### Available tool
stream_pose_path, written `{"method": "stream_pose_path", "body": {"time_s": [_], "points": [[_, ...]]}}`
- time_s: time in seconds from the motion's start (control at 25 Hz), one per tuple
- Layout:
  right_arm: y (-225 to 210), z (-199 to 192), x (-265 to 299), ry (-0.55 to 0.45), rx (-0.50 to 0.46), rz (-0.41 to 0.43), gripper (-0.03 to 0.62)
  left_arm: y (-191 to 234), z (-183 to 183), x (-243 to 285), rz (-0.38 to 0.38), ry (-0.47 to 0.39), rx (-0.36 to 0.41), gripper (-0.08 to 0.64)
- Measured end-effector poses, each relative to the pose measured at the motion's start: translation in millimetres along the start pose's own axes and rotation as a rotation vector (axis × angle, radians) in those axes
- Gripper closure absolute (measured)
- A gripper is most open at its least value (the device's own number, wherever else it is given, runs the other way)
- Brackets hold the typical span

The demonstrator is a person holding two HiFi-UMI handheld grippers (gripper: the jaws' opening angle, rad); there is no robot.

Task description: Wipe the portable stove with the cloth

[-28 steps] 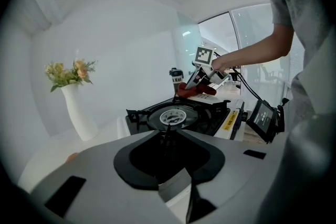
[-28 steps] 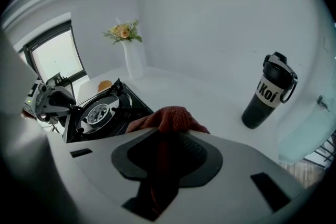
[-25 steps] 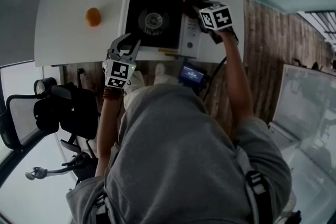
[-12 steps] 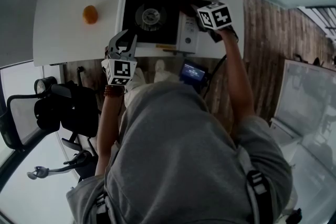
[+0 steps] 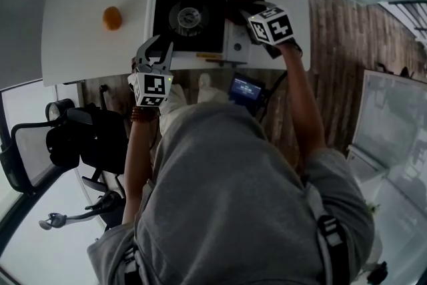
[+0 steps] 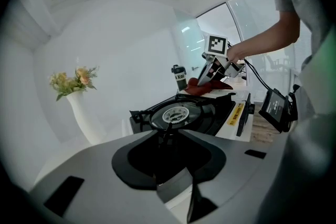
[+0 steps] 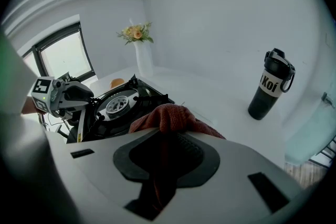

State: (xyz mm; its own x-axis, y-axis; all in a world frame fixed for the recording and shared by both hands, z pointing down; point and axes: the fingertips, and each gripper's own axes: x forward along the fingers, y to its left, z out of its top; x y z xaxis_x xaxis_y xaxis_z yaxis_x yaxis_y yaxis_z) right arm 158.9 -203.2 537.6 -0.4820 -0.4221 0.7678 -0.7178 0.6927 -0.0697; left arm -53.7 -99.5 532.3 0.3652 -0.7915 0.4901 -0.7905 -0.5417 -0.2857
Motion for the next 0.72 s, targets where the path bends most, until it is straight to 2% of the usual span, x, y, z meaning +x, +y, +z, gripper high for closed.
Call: {"method": "stream_pose_path", "body": {"time_s": [0.36,0.72], "points": [[22.9,-16.3,-15.2,-0.002,-0.021,-0.003,0.518,-1.8,-2.2,0.4,-0.037,0.022,-0.021,0.42],[46.7,-34.4,-28.0,-0.006,-0.014,0.006,0.52,-1.0,-2.6,0.8,-0.025,0.031,-0.017,0.423]]}}
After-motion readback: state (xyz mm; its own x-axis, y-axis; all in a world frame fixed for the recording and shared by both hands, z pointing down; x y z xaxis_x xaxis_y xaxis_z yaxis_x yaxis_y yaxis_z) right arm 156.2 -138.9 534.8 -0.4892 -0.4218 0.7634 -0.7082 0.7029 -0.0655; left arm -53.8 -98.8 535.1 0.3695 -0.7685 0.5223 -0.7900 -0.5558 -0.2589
